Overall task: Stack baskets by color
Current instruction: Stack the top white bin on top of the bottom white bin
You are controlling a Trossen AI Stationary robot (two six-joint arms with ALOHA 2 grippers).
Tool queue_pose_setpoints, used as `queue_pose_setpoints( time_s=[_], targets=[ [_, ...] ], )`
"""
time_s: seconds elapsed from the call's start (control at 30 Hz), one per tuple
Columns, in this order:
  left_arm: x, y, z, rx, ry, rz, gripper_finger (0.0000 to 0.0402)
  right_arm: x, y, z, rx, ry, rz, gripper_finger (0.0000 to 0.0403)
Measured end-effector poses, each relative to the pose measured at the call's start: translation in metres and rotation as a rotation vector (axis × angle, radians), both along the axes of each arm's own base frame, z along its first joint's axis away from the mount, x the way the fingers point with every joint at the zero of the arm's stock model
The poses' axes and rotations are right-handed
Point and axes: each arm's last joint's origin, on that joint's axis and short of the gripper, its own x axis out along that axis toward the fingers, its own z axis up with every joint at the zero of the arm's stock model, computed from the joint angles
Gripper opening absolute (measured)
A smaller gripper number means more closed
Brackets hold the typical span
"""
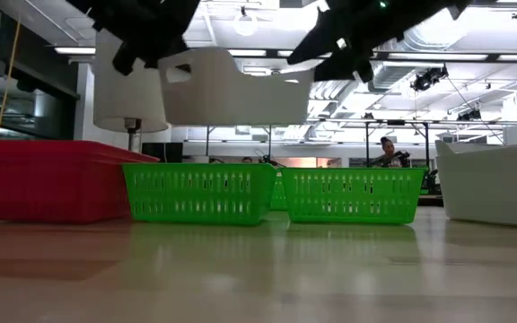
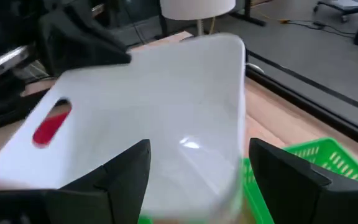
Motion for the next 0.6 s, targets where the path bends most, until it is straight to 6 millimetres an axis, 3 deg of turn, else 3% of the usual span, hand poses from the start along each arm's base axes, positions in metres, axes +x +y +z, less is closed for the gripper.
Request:
queue_pose_setpoints(
  time_s=[0.13, 0.3, 0.6],
  targets=[
    [0.011, -0.005, -0.001, 0.022, 0.037, -0.013, 0.0000, 0.004, 0.009, 0.009, -0.022, 0.036, -0.035, 0.0259],
    [0.019, -0.009, 0.002, 0.033, 0.040, -0.031, 0.0000, -0.002, 0.011, 0.005, -0.046, 0.093, -0.160, 0.0251],
    [0.024, -0.021, 0.012, 0.067, 0.008, -0.097, 0.0000, -0.002, 0.006, 0.004, -0.025, 0.081, -0.206, 0.0172]
  ],
)
